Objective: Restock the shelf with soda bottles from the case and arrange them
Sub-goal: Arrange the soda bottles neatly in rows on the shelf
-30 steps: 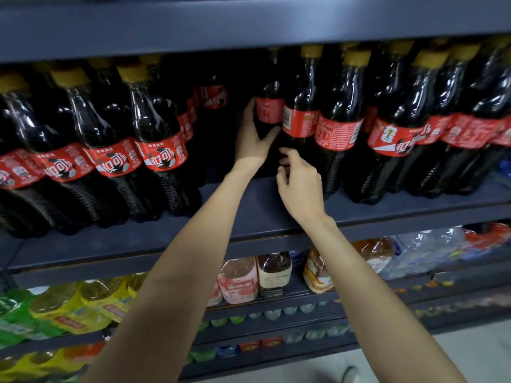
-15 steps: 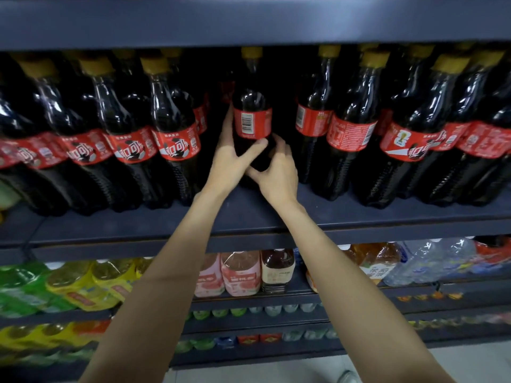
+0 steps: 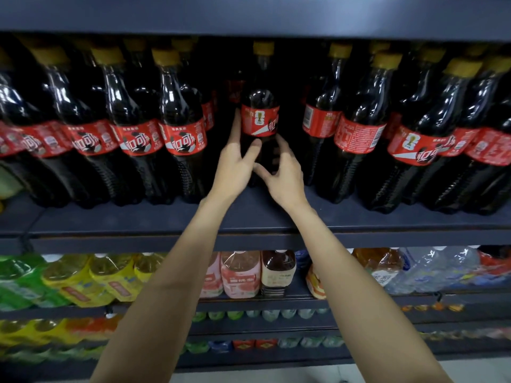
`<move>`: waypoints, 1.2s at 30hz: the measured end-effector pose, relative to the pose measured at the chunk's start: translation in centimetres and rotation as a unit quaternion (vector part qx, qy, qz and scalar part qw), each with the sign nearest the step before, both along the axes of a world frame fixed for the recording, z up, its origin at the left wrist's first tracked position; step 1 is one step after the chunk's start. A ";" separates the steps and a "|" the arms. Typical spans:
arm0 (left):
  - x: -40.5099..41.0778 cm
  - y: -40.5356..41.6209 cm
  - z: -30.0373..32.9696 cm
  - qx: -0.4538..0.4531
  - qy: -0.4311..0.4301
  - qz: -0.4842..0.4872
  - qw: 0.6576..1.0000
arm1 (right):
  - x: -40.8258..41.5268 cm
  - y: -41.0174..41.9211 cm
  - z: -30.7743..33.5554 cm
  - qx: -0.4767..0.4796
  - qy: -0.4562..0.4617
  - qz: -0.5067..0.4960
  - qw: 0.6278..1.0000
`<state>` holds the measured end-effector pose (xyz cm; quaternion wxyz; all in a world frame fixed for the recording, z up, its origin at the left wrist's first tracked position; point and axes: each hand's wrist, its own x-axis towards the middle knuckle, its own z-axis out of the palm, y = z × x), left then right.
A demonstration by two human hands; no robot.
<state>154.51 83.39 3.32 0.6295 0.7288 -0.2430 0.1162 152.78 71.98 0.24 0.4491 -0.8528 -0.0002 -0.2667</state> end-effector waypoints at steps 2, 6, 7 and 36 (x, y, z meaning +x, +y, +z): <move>-1.4 0.2 -0.8 0.026 -0.038 0.072 0.996 | 0.8 0.6 0.2 -0.017 -0.010 -0.031 0.999; -3.7 2.2 -2.0 0.072 -0.251 0.218 0.940 | 3.0 2.5 0.8 -0.037 0.011 -0.093 0.995; -3.8 2.9 -2.2 0.096 -0.316 0.256 0.908 | 3.6 2.9 0.8 -0.046 0.016 -0.109 0.993; -3.1 -3.3 -0.5 -0.104 -0.010 0.055 0.993 | -5.2 -3.6 1.1 -0.165 -0.163 -0.069 0.970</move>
